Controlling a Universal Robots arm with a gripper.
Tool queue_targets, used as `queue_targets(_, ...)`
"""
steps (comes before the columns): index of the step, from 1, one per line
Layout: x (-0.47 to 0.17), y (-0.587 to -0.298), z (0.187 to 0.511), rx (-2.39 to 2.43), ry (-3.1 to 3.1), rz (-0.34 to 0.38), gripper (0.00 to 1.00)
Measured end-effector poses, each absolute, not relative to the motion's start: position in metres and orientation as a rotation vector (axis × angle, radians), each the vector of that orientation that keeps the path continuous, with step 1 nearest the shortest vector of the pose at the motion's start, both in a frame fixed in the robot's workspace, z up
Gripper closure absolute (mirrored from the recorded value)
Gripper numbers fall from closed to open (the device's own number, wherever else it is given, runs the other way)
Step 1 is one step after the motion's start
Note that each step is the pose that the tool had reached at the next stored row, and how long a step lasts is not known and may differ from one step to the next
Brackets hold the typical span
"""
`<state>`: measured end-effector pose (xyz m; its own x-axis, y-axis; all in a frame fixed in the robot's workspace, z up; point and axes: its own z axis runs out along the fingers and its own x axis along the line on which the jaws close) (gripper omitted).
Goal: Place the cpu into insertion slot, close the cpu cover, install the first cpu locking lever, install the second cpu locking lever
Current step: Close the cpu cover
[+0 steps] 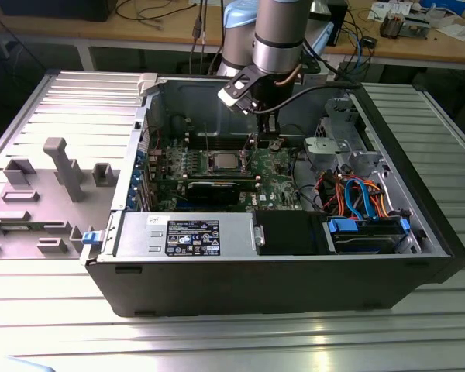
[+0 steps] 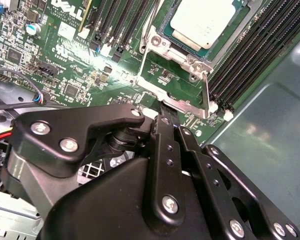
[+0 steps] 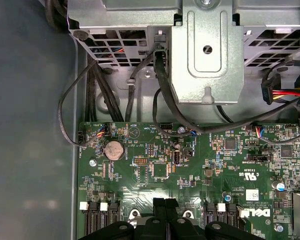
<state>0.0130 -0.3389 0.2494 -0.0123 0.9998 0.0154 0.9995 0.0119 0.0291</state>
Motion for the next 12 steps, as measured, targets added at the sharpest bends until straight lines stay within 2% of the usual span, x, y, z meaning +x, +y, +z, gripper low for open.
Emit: queue_targets(12, 0.0078, -0.3389, 0.2493, 2.201, 2.228, 0.05, 0.89)
